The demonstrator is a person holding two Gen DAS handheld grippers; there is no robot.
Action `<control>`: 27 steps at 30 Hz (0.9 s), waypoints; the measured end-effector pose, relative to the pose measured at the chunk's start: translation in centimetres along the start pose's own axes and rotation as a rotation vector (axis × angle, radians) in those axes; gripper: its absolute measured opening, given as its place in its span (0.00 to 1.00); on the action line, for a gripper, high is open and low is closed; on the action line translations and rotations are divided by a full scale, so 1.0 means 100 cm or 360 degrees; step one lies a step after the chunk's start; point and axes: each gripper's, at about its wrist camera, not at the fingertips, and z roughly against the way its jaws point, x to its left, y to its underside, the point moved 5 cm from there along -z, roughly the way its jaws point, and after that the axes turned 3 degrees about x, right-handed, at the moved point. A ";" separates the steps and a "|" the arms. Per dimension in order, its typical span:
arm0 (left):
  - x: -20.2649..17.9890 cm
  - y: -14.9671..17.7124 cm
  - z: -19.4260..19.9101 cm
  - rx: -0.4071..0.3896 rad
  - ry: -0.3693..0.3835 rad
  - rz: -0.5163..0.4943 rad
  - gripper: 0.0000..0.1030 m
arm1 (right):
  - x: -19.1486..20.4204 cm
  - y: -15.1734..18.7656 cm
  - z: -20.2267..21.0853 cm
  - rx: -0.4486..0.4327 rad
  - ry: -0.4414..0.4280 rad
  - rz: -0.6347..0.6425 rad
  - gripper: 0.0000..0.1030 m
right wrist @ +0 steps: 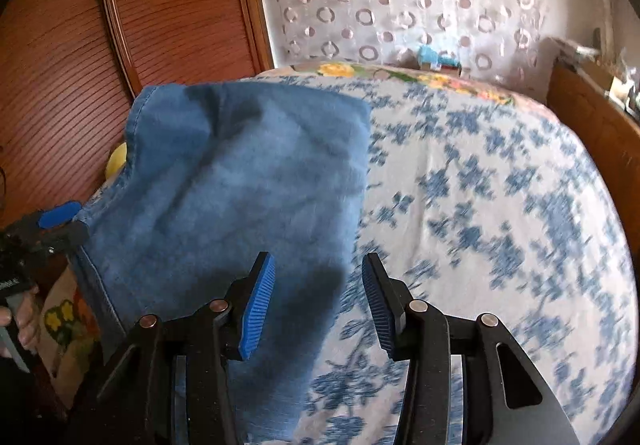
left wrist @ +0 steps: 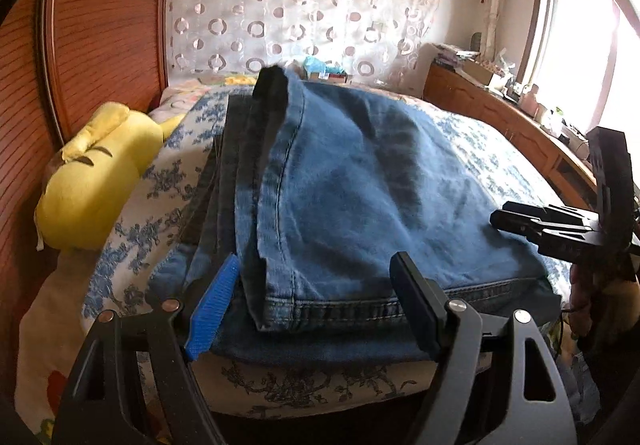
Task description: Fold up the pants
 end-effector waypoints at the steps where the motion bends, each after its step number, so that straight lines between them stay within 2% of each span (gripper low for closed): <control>1: 0.001 0.002 -0.002 0.0008 -0.0005 -0.0003 0.76 | 0.001 0.001 -0.003 0.0004 -0.0004 -0.0003 0.46; 5: 0.000 0.007 -0.006 0.0019 -0.0025 -0.0034 0.76 | 0.003 0.004 -0.015 0.0014 -0.0013 -0.0017 0.46; 6: -0.001 0.009 -0.007 0.0019 -0.0040 -0.0056 0.76 | 0.002 0.005 -0.016 -0.0004 -0.0006 -0.0021 0.49; 10: -0.007 0.013 -0.009 0.0020 -0.0101 -0.0148 0.76 | -0.001 0.007 -0.015 -0.0031 -0.0010 -0.0035 0.50; 14: -0.005 0.013 -0.009 0.0009 -0.0104 -0.0142 0.76 | 0.000 0.008 -0.017 -0.0035 -0.0023 -0.0043 0.50; 27: -0.006 0.014 -0.010 -0.0001 -0.0107 -0.0149 0.76 | -0.001 -0.020 -0.038 0.0136 -0.0029 -0.0028 0.50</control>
